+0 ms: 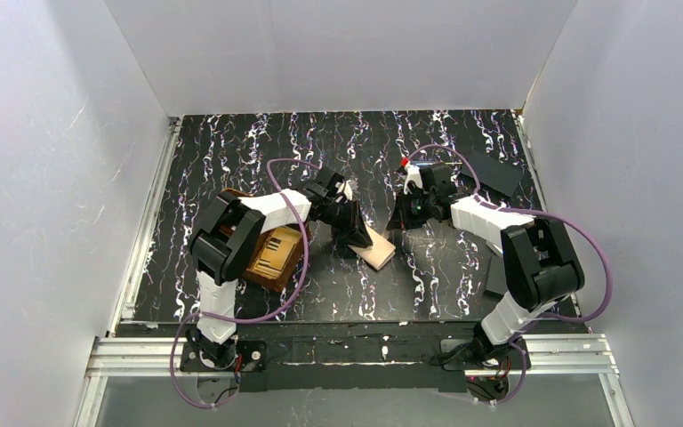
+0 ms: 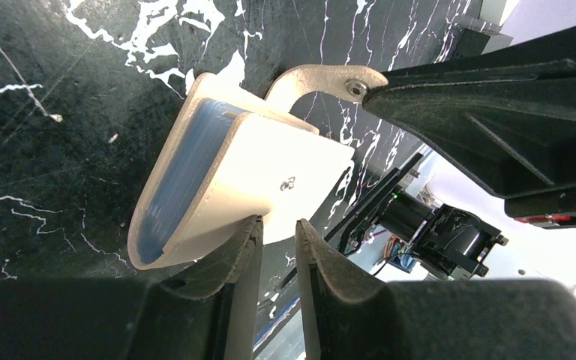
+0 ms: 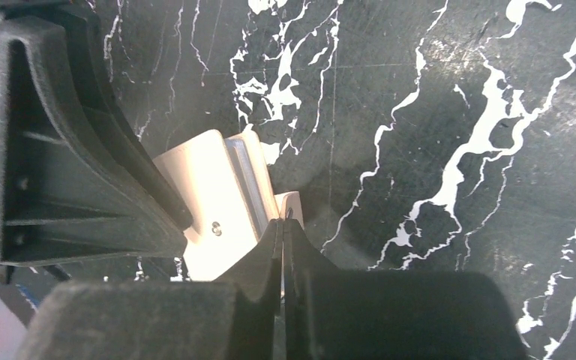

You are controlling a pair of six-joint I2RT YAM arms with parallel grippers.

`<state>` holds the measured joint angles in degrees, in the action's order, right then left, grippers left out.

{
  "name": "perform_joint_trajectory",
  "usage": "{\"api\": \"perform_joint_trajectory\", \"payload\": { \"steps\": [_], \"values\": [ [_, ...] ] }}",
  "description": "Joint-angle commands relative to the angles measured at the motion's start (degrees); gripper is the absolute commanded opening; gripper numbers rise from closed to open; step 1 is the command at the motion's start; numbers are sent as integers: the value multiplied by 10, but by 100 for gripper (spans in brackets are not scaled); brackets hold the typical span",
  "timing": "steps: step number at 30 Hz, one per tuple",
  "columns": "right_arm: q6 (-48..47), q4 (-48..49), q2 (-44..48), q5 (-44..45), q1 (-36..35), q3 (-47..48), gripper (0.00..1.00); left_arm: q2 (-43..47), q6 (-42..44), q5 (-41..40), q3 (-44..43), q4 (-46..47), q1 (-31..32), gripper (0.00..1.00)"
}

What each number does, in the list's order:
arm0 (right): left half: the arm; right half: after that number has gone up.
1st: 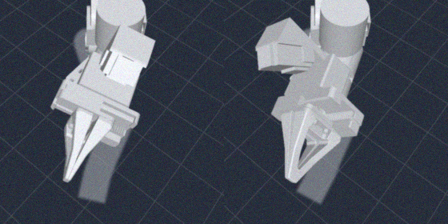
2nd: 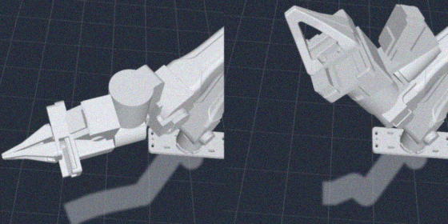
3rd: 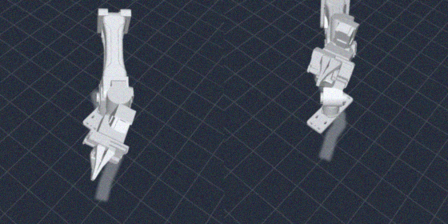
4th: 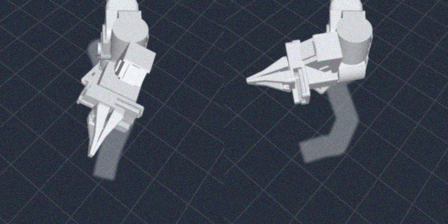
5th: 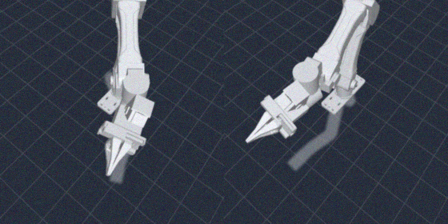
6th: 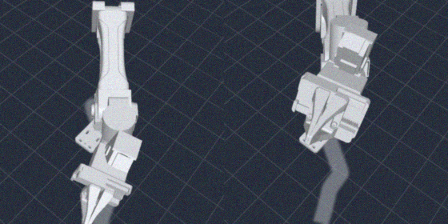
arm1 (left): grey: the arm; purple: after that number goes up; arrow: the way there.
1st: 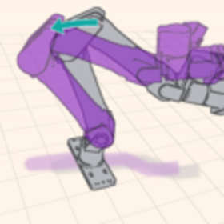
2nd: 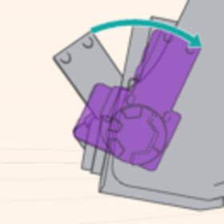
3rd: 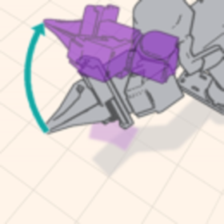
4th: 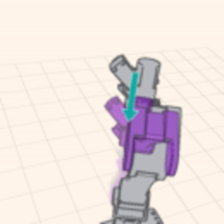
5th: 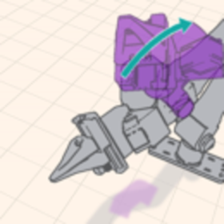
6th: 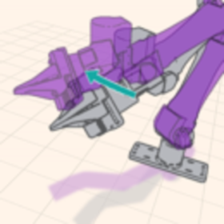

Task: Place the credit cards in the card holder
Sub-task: Close the card holder at the center of the board.

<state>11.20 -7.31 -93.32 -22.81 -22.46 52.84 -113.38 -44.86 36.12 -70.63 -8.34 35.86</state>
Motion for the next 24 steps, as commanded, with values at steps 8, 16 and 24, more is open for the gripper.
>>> {"api": "perform_joint_trajectory", "payload": {
  "steps": [8,16,24],
  "values": [
    [-7,20,18,-84,4,17,1,-37,11,-6,1,-20,0,17],
    [-20,22,20,-152,-5,-23,1,-46,10,-16,1,-22,0,17],
    [-38,18,11,-166,-10,-37,1,-54,14,-19,4,-26,0,16]
  ]
}}
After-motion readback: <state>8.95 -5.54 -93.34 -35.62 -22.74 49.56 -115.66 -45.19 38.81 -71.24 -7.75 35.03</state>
